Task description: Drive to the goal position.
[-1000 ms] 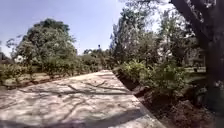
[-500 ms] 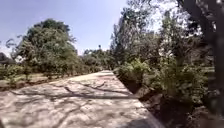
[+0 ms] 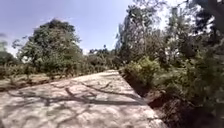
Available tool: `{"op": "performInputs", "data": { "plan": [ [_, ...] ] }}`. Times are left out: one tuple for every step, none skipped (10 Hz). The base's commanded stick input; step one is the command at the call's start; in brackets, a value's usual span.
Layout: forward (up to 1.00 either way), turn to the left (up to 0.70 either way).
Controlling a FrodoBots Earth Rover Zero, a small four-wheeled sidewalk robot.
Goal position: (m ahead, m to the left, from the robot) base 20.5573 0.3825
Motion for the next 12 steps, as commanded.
{"op": "performInputs", "data": {
  "plan": [
    [0.70,0.00],
    [0.70,0.00],
    [0.70,0.00],
    [0.70,0.00],
    [0.70,0.00],
    [0.70,0.00],
    [0.70,0.00],
    [0.70,0.00],
    [0.70,0.00],
    [0.70,0.00],
    [0.70,0.00],
    [0.70,0.00]
  ]
}}
